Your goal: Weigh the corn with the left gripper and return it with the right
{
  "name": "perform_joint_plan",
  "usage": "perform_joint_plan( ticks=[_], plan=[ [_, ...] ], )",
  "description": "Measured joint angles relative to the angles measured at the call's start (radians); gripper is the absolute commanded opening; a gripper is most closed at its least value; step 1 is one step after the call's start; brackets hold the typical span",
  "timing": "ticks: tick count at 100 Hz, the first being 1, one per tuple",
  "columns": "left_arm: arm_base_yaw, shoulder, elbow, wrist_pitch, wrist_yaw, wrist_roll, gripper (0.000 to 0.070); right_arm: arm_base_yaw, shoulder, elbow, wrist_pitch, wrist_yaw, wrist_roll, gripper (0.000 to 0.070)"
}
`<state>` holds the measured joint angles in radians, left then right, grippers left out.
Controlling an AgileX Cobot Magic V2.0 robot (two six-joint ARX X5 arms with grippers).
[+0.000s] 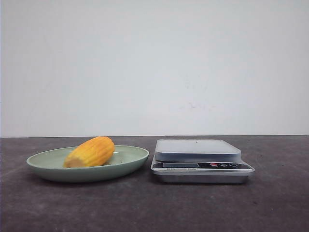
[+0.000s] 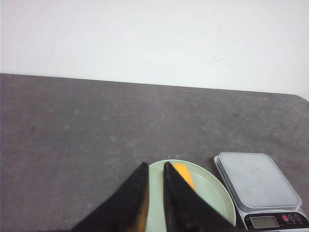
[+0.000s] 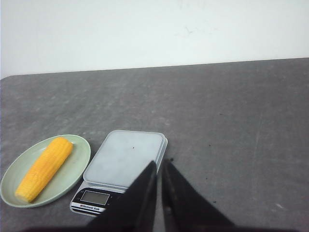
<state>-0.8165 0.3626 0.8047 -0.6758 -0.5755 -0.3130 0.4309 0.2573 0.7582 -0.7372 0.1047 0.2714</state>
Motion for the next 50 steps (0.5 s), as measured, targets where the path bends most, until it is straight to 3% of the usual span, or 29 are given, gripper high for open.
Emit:
perform_joint_plan(
  ticks=[16,33,40,50],
  plan=[
    [0.018,-0.015,0.000,0.000,0.000,0.002,0.0028,0.000,0.000,0.000,0.000,0.000,0.000,0.0012],
    [0.187,-0.073,-0.025,0.038,0.012,0.021,0.0027,0.000,0.000,0.000,0.000,0.000,0.003,0.0012],
    [0.288,-0.109,-0.085,0.089,0.073,0.036,0.0028,0.000,0.000,0.000,0.000,0.000,0.004,0.0012],
    [0.440,-0.179,-0.214,0.183,0.234,0.071,0.0027,0.000,0.000,0.000,0.000,0.000,0.006,0.0012]
  ],
)
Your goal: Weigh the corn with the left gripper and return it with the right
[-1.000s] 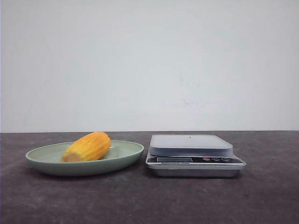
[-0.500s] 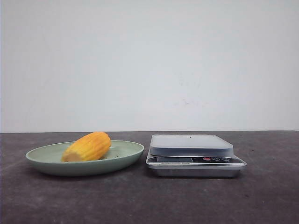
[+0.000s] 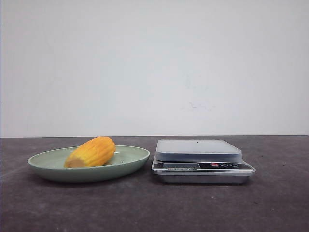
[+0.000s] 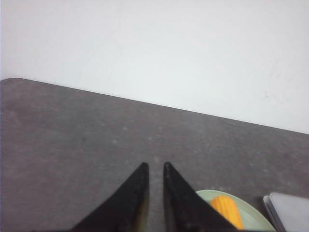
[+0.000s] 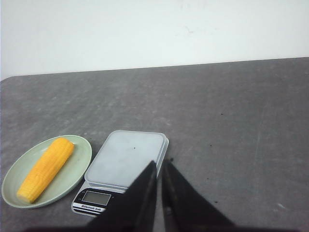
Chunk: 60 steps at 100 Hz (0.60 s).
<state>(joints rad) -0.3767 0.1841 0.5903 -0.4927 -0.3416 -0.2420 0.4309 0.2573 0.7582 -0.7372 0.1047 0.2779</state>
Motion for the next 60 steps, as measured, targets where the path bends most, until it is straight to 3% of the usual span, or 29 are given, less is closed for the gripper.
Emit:
perform_joint_plan(
  ticks=[9,16,34,60],
  plan=[
    [0.107,-0.079,-0.129,0.090,0.132,0.026,0.0027,0.000,0.000,0.000,0.000,0.000,0.000,0.0012],
    [0.156,-0.135,-0.225,0.151,0.181,0.035,0.0027,0.000,0.000,0.000,0.000,0.000,0.000,0.0012],
    [0.221,-0.179,-0.439,0.316,0.192,0.043,0.0027,0.000,0.000,0.000,0.000,0.000,0.000,0.0012],
    [0.272,-0.178,-0.559,0.364,0.213,0.048,0.0027,0.000,0.000,0.000,0.001,0.000,0.000,0.0012]
  ],
)
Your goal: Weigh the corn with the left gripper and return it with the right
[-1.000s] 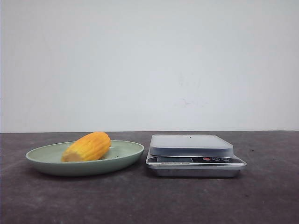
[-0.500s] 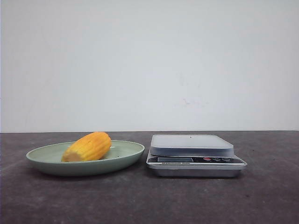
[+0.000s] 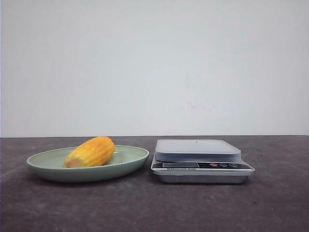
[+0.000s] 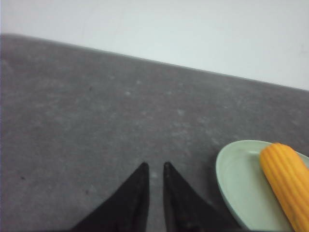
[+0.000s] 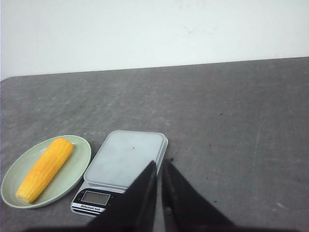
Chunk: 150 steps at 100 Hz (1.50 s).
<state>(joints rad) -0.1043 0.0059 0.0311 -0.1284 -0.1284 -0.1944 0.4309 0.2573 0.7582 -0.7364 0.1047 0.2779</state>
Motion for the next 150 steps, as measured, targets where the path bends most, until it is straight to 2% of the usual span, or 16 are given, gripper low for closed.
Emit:
perform_joint_plan(
  ticks=[14,103,113,132,150],
  plan=[
    [0.018,-0.002,0.000,-0.050,0.000,0.018,0.0027,0.000,0.000,0.000,0.000,0.000,0.000,0.0012],
    [0.027,-0.002,0.000,-0.049,0.005,0.023,0.0027,0.000,0.000,0.000,0.000,0.000,0.000,0.0012],
    [0.027,-0.002,0.000,-0.049,0.005,0.023,0.0027,-0.001,0.000,0.000,0.006,0.011,-0.023,0.0012],
    [0.027,-0.002,0.000,-0.049,0.005,0.024,0.0027,-0.130,-0.057,-0.037,0.140,0.026,-0.119,0.0012],
    [0.027,-0.002,0.000,-0.049,0.005,0.024,0.0027,-0.274,-0.160,-0.236,0.356,0.021,-0.186,0.0012]
  ],
)
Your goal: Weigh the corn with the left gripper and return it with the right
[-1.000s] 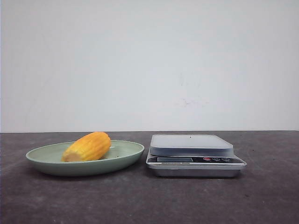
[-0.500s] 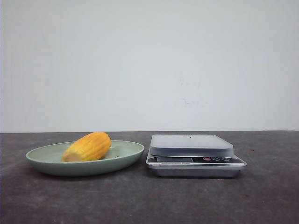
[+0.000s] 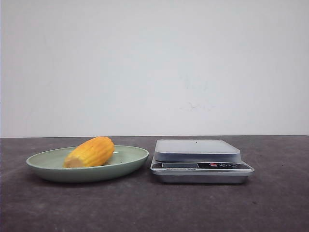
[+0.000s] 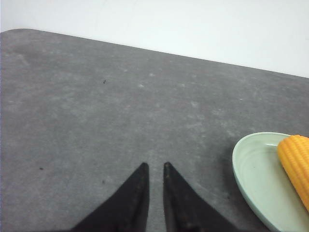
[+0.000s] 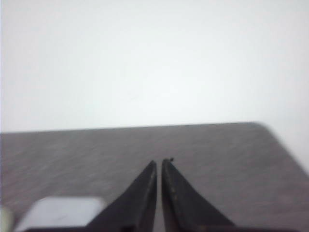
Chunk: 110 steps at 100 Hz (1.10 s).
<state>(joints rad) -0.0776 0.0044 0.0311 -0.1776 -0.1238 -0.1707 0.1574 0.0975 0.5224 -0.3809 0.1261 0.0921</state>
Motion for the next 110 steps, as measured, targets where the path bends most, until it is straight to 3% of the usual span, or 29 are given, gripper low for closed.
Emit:
perform_joint_plan(
  ticks=[24,43,110],
  plan=[
    [0.000,0.000,0.000,0.000,0.000,0.000,0.0027,-0.062,-0.094,-0.316,0.202,-0.029,-0.019,0.0012],
    [0.000,0.000,0.000,0.000,0.000,0.000,0.0027,-0.062,-0.093,-0.477,0.262,-0.030,-0.019,0.0012],
    [0.000,0.000,0.000,0.000,0.000,0.000,0.0027,-0.062,-0.093,-0.507,0.216,-0.044,-0.019,0.0012]
  ],
)
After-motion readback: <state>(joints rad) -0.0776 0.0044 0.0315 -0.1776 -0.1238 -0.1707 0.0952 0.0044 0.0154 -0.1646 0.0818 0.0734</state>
